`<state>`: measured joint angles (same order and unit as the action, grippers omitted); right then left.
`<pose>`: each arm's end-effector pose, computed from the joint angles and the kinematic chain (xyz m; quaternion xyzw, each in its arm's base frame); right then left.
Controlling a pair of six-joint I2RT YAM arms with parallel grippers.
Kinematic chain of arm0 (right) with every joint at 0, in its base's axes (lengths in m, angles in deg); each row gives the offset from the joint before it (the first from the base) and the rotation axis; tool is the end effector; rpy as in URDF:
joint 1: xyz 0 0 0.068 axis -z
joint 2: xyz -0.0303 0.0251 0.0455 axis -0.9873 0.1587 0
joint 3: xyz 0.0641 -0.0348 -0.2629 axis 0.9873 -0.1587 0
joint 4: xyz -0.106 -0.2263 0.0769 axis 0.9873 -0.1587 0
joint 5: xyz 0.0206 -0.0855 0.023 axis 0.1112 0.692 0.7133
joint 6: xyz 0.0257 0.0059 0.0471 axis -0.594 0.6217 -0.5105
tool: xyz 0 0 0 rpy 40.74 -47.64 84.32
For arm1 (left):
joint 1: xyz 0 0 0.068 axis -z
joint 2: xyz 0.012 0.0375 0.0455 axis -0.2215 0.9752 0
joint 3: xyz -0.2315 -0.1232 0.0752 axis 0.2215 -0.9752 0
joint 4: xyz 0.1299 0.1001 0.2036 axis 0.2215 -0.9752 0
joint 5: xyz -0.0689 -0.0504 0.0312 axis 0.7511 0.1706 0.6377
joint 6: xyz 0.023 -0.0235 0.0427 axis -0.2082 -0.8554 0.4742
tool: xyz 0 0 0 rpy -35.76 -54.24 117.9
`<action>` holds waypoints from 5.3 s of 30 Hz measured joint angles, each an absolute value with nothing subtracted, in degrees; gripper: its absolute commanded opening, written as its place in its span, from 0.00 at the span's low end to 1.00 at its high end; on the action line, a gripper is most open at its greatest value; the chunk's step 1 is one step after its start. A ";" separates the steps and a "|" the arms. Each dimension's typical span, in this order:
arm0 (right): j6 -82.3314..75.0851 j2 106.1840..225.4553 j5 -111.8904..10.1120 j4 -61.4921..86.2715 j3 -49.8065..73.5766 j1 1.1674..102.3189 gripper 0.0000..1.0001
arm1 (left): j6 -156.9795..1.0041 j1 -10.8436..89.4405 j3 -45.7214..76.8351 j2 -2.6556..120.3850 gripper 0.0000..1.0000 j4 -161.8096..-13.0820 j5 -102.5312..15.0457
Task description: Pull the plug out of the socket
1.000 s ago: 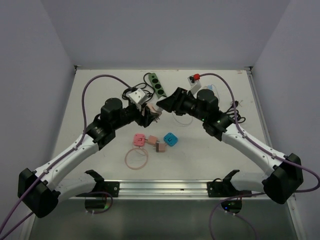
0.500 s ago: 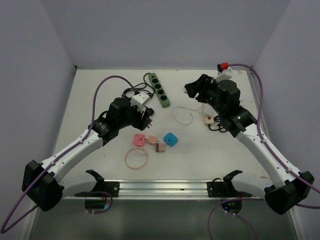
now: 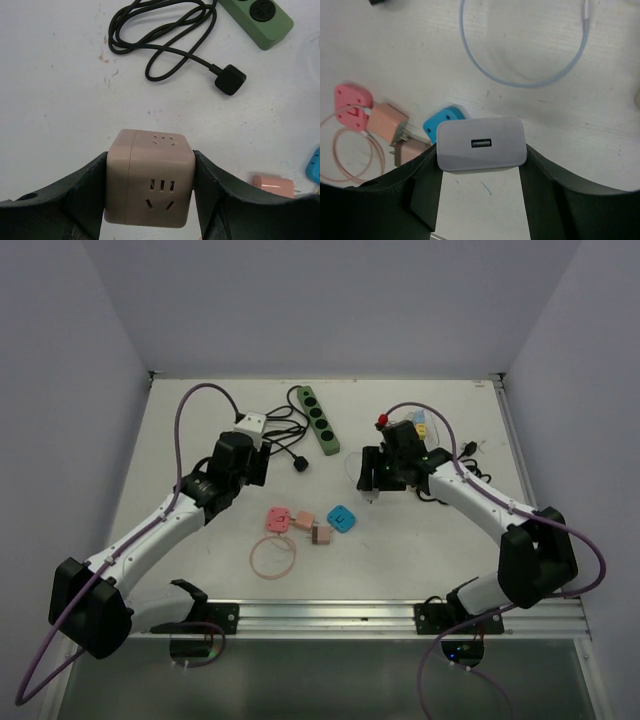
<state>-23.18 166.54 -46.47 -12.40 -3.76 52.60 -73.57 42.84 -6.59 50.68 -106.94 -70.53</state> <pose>0.2690 0.1468 0.2590 -0.0257 0.9304 0.1907 0.3121 0.2292 -0.1195 0.2806 0.0999 0.8713 -0.0113 0.4803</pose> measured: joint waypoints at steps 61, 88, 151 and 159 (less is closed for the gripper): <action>-20.49 159.13 -37.86 -9.01 -6.65 34.06 0.96 | -83.73 18.47 20.47 90.07 0.16 -116.79 -68.23; -24.53 154.15 -25.64 -11.29 -16.35 59.26 0.90 | -87.86 10.78 17.89 80.45 0.97 -118.04 -57.74; -25.41 154.56 -43.30 -10.37 -31.11 50.76 0.84 | -99.93 51.63 -15.62 50.88 0.94 -103.31 -49.68; -25.32 146.43 -39.85 -12.29 -28.70 50.78 0.76 | -100.34 52.79 -15.64 50.94 0.94 -103.33 -50.73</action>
